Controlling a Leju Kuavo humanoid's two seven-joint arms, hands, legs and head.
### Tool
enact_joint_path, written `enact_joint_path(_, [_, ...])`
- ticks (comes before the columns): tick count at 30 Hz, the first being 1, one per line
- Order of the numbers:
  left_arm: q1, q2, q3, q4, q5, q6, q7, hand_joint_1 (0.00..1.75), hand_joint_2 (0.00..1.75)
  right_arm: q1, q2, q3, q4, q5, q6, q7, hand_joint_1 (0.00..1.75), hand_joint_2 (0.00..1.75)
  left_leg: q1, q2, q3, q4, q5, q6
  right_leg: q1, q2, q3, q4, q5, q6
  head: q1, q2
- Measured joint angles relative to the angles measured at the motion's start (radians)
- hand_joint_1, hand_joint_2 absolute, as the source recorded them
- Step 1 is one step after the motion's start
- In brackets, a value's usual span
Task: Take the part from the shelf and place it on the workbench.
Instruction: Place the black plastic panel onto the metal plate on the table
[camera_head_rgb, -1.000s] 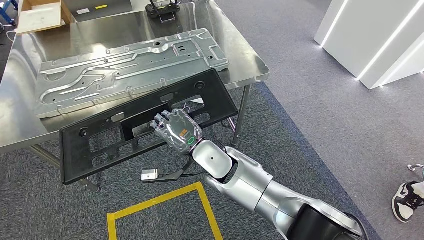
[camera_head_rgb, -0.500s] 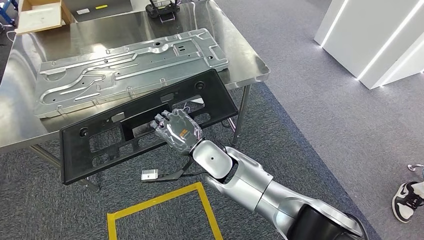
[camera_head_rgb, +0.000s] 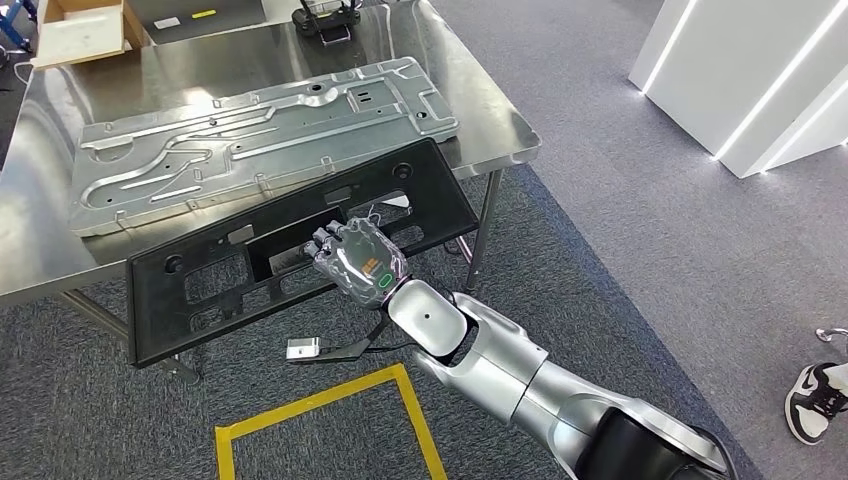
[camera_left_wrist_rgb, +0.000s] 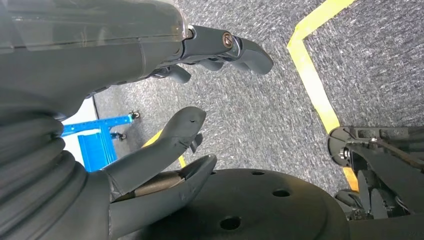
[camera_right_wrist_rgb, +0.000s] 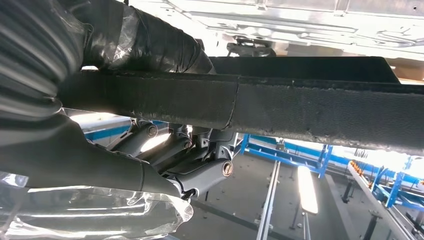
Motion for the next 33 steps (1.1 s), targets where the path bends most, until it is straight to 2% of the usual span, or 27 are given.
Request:
enact_joint_path(3, [0.0, 0.0, 0.0, 0.0, 0.0, 0.0, -0.001, 0.0, 1.75, -0.002, 0.0, -0.004, -0.003, 0.006, 0.001, 0.0, 1.75, 1.75, 0.002, 0.0, 0.004, -0.009, 0.004, 0.008, -0.002, 0.0, 0.001, -0.002, 0.0, 0.006, 0.0, 0.0])
enact_joint_path(5, [0.0, -0.001, -0.001, 0.0, 0.0, 0.0, -0.001, 0.0, 1.75, -0.008, -0.002, -0.011, -0.009, 0.009, 0.002, 0.0, 1.75, 1.75, 0.01, 0.001, 0.012, -0.023, 0.01, 0.017, -0.004, 0.008, -0.01, 0.028, -0.024, 0.017, 0.0, 0.0])
enact_joint_path(6, [-0.001, -0.001, -0.001, 0.0, 0.0, 0.0, -0.002, 0.0, 1.75, -0.011, -0.004, -0.015, -0.012, 0.01, 0.003, 0.0, 1.75, 1.75, 0.014, 0.001, 0.015, -0.029, 0.013, 0.021, -0.007, 0.014, -0.03, 0.072, -0.05, 0.023, 0.0, 0.0])
enact_joint_path(8, [-0.001, -0.001, -0.001, 0.0, 0.001, 0.0, -0.002, 0.0, 1.75, -0.017, -0.009, -0.02, -0.017, 0.012, 0.005, 0.0, 1.75, 1.75, 0.016, 0.0, 0.015, -0.031, 0.014, 0.023, -0.016, 0.019, -0.091, 0.198, -0.11, 0.034, 0.0, 0.0])
enact_joint_path(9, [0.0, -0.001, -0.001, 0.0, 0.001, 0.0, -0.003, 0.0, 1.75, -0.017, -0.013, -0.02, -0.018, 0.013, 0.006, 0.0, 1.75, 1.75, 0.017, -0.001, 0.015, -0.03, 0.013, 0.022, -0.021, 0.02, -0.114, 0.244, -0.123, 0.039, 0.0, 0.0])
enact_joint_path(10, [0.0, -0.001, -0.001, 0.0, 0.001, 0.0, -0.004, 0.0, 1.75, -0.016, -0.017, -0.021, -0.019, 0.013, 0.007, 0.0, 1.75, 1.75, 0.02, -0.002, 0.015, -0.03, 0.012, 0.019, -0.026, 0.02, -0.122, 0.258, -0.118, 0.044, 0.0, 0.0])
enact_joint_path(11, [0.0, -0.001, -0.001, 0.0, 0.001, 0.0, -0.005, 0.0, 1.75, -0.016, -0.02, -0.021, -0.021, 0.014, 0.008, 0.0, 1.75, 1.75, 0.025, -0.005, 0.016, -0.029, 0.011, 0.014, -0.032, 0.02, -0.11, 0.232, -0.093, 0.049, 0.0, 0.0])
enact_joint_path(13, [0.0, 0.0, -0.001, 0.0, 0.002, 0.001, -0.006, 0.0, 1.75, -0.02, -0.026, -0.023, -0.03, 0.015, 0.014, 0.0, 1.75, 1.75, 0.032, -0.01, 0.017, -0.024, 0.006, -0.001, -0.042, 0.022, -0.048, 0.106, -0.032, 0.06, 0.0, 0.0])
enact_joint_path(14, [-0.001, 0.001, -0.001, 0.0, 0.002, 0.001, -0.007, 0.0, 1.75, -0.023, -0.028, -0.025, -0.038, 0.015, 0.018, 0.0, 1.75, 1.75, 0.032, -0.012, 0.016, -0.02, 0.003, -0.011, -0.044, 0.027, -0.021, 0.051, -0.013, 0.06, 0.0, 0.0])
enact_joint_path(15, [-0.001, 0.001, -0.001, 0.0, 0.003, 0.002, -0.007, 0.0, 1.75, -0.026, -0.03, -0.027, -0.045, 0.016, 0.021, 0.0, 1.75, 1.75, 0.032, -0.013, 0.016, -0.019, 0.001, -0.02, -0.043, 0.03, -0.006, 0.018, -0.007, 0.057, 0.0, 0.0])
enact_joint_path(17, [-0.001, 0.002, -0.001, 0.0, 0.003, 0.003, -0.008, 0.0, 1.75, -0.031, -0.036, -0.031, -0.058, 0.016, 0.026, 0.0, 1.75, 1.75, 0.031, -0.016, 0.017, -0.022, 0.002, -0.036, -0.037, 0.035, -0.003, 0.007, -0.01, 0.037, 0.0, 0.0])
enact_joint_path(19, [0.001, 0.003, -0.001, 0.0, 0.003, 0.004, -0.008, 0.0, 1.75, -0.035, -0.041, -0.033, -0.069, 0.016, 0.032, -0.001, 1.75, 1.75, 0.035, -0.013, 0.018, -0.021, -0.004, -0.046, -0.036, 0.032, 0.001, 0.005, -0.01, 0.016, 0.0, 0.0])
enact_joint_path(20, [0.0, 0.003, -0.001, 0.0, 0.003, 0.005, -0.008, 0.0, 1.75, -0.038, -0.041, -0.034, -0.074, 0.016, 0.034, -0.001, 1.75, 1.75, 0.036, -0.009, 0.008, 0.003, -0.019, -0.048, -0.036, 0.031, 0.004, 0.003, -0.01, 0.006, 0.0, 0.0])
enact_joint_path(21, [0.0, 0.004, -0.001, 0.0, 0.003, 0.005, -0.008, 0.0, 1.75, -0.04, -0.042, -0.035, -0.079, 0.017, 0.036, -0.001, 1.75, 1.75, 0.036, -0.005, -0.013, 0.048, -0.043, -0.047, -0.034, 0.029, 0.007, 0.001, -0.011, -0.003, -0.001, 0.0])
enact_joint_path(23, [0.0, 0.004, -0.002, 0.0, 0.003, 0.005, -0.008, 0.0, 1.75, -0.043, -0.043, -0.035, -0.084, 0.018, 0.037, -0.002, 1.75, 1.75, 0.029, -0.001, -0.083, 0.187, -0.1, -0.041, -0.023, 0.027, 0.012, 0.001, -0.016, -0.016, -0.001, 0.0])
enact_joint_path(24, [0.0, 0.004, -0.002, 0.0, 0.003, 0.005, -0.008, 0.0, 1.75, -0.043, -0.044, -0.035, -0.085, 0.019, 0.037, -0.002, 1.75, 1.75, 0.025, -0.001, -0.115, 0.245, -0.114, -0.038, -0.017, 0.026, 0.015, 0.002, -0.019, -0.021, 0.0, 0.0])
enact_joint_path(25, [0.001, 0.004, -0.002, 0.0, 0.002, 0.005, -0.008, 0.0, 1.75, -0.042, -0.045, -0.035, -0.085, 0.021, 0.038, -0.002, 1.75, 1.75, 0.021, -0.001, -0.134, 0.273, -0.112, -0.033, -0.01, 0.025, 0.019, 0.002, -0.022, -0.025, 0.0, 0.0])
enact_joint_path(26, [0.001, 0.004, -0.002, 0.0, 0.002, 0.005, -0.008, 0.0, 1.75, -0.042, -0.046, -0.035, -0.085, 0.022, 0.038, -0.002, 1.75, 1.75, 0.016, -0.001, -0.134, 0.262, -0.089, -0.025, -0.004, 0.025, 0.024, 0.003, -0.026, -0.029, 0.0, 0.0])
enact_joint_path(28, [0.002, 0.004, -0.003, 0.0, 0.001, 0.005, -0.008, 0.0, 1.75, -0.043, -0.047, -0.036, -0.086, 0.025, 0.038, -0.002, 1.75, 1.75, 0.002, 0.0, -0.085, 0.143, -0.014, 0.0, 0.006, 0.026, 0.037, 0.003, -0.036, -0.033, 0.0, 0.0])
enact_joint_path(29, [0.002, 0.005, -0.003, 0.0, 0.001, 0.005, -0.008, 0.0, 1.75, -0.046, -0.048, -0.036, -0.087, 0.026, 0.038, -0.002, 1.75, 1.75, -0.006, 0.002, -0.056, 0.081, 0.013, 0.013, 0.01, 0.026, 0.041, 0.003, -0.041, -0.032, 0.0, 0.0])
enact_joint_path(30, [0.001, 0.005, -0.003, 0.0, 0.001, 0.005, -0.008, 0.0, 1.75, -0.048, -0.049, -0.036, -0.088, 0.026, 0.039, -0.002, 1.75, 1.75, -0.012, 0.005, -0.033, 0.032, 0.024, 0.022, 0.011, 0.025, 0.042, 0.004, -0.044, -0.03, 0.0, 0.0])
enact_joint_path(31, [0.0, 0.006, -0.003, 0.0, 0.001, 0.005, -0.008, 0.0, 1.75, -0.049, -0.05, -0.037, -0.089, 0.026, 0.039, -0.002, 1.75, 1.75, -0.017, 0.007, -0.023, 0.009, 0.023, 0.028, 0.011, 0.024, 0.041, 0.003, -0.046, -0.027, 0.0, 0.0])
enact_joint_path(33, [-0.002, 0.005, -0.003, 0.0, 0.001, 0.004, -0.009, 0.0, 1.75, -0.051, -0.051, -0.037, -0.091, 0.027, 0.039, -0.002, 1.75, 1.75, -0.017, 0.006, -0.013, -0.01, 0.016, 0.029, 0.012, 0.021, 0.042, -0.001, -0.048, -0.018, 0.0, 0.0])
